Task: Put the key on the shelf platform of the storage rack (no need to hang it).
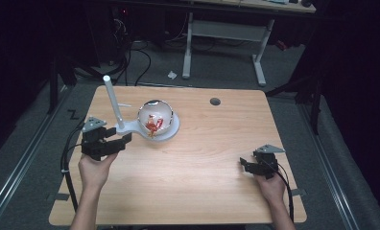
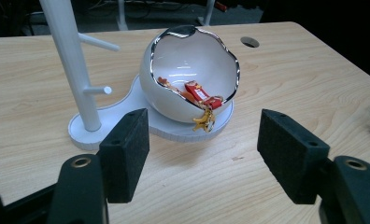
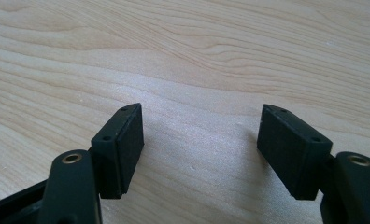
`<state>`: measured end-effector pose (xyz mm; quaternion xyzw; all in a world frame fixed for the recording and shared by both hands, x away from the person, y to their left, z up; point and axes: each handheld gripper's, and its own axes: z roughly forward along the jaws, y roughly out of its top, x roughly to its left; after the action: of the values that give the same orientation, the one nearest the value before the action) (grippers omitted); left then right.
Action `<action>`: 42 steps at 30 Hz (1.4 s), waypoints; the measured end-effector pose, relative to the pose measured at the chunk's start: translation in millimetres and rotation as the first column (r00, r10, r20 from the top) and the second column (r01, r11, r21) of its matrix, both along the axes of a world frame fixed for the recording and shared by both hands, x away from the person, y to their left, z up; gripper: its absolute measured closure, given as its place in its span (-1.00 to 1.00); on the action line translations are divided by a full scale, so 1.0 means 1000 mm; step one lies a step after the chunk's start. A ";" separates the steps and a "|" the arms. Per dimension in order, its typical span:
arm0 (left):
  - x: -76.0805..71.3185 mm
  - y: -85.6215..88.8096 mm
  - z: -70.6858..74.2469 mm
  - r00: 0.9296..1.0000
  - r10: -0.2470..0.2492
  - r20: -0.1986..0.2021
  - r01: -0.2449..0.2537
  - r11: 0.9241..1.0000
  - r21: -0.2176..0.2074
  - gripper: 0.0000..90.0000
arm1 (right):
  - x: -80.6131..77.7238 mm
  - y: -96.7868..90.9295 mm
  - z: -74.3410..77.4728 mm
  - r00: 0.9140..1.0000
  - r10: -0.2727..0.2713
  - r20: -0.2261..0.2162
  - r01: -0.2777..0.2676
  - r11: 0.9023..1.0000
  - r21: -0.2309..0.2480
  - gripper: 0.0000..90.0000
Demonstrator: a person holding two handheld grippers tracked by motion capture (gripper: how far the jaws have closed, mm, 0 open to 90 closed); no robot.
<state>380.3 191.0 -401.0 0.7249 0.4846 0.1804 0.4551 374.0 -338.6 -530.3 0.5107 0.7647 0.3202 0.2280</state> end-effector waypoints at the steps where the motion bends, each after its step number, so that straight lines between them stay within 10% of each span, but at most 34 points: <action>1: -0.001 0.000 0.000 1.000 0.002 0.001 -0.002 1.000 0.001 -0.23 | 0.000 0.000 0.000 1.000 0.000 0.000 0.000 1.000 0.000 -0.29; 42: -0.013 -0.003 -0.050 0.998 0.016 -0.056 -0.018 0.999 -0.037 -0.27 | 0.000 0.000 0.000 1.000 -0.001 0.000 0.001 1.000 0.000 -0.29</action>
<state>367.4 188.4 -451.2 0.7167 0.5066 0.1549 0.4536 373.9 -338.5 -530.3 0.5110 0.7645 0.3201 0.2280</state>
